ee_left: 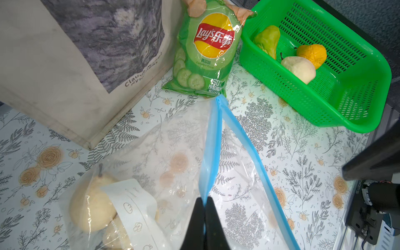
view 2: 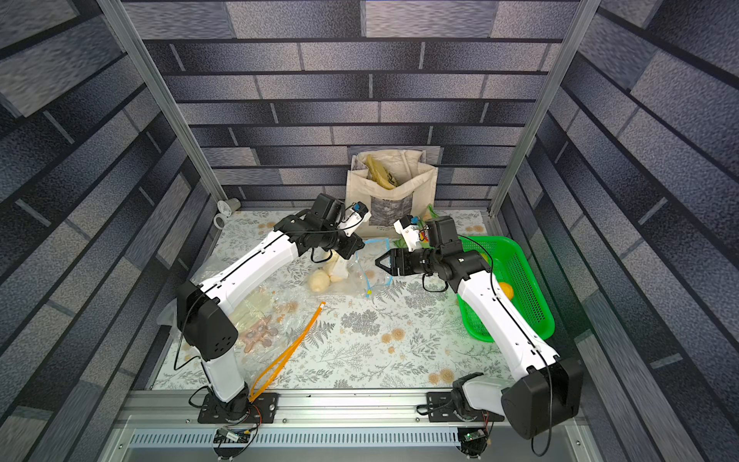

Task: Open the zip-top bag and take out the pear
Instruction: Adjust the zipper food storage bag at the center of the board.

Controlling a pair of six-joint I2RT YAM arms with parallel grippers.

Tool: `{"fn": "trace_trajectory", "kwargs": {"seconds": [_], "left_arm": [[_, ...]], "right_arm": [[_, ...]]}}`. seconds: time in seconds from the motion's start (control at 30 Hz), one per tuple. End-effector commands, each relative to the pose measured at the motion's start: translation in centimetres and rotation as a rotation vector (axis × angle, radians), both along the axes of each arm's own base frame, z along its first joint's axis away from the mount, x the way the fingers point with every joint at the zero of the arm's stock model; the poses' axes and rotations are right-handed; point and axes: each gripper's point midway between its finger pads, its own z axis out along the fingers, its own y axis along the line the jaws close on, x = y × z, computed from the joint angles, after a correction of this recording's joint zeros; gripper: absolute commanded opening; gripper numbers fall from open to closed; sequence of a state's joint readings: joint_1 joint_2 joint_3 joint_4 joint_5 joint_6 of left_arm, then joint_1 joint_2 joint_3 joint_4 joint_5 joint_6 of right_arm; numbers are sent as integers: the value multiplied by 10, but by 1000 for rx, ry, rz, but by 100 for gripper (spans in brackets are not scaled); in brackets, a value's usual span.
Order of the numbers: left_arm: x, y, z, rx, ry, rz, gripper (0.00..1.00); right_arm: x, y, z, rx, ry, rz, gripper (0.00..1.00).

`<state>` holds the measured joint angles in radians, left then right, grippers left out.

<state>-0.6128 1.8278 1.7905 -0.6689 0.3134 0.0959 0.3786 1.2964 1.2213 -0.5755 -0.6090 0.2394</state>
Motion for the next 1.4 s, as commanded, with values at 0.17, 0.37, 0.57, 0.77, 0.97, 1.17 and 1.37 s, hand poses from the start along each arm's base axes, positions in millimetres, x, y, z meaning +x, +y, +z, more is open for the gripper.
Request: {"fn": "trace_trajectory", "kwargs": {"seconds": [0.17,0.37,0.57,0.77,0.97,1.17,1.37], "left_arm": [[1,-11,31,-96,-21,-4,6],[-2,-15,33,-132,4,-22,22],[-1,-4,47,-227,35,-5,50],[14,42,48,-307,94,146,59],[31,107,-8,-210,209,402,55],[25,144,-56,-65,281,558,54],[13,163,-105,32,403,597,70]], "right_arm": [[9,37,-37,39,153,-6,61],[13,51,-40,54,181,13,48],[23,52,-55,25,212,-22,44],[24,46,-64,-6,221,-63,41],[25,31,-78,-81,215,-127,32],[24,29,-89,-90,236,-137,32],[23,29,-90,-90,237,-137,36]]}}
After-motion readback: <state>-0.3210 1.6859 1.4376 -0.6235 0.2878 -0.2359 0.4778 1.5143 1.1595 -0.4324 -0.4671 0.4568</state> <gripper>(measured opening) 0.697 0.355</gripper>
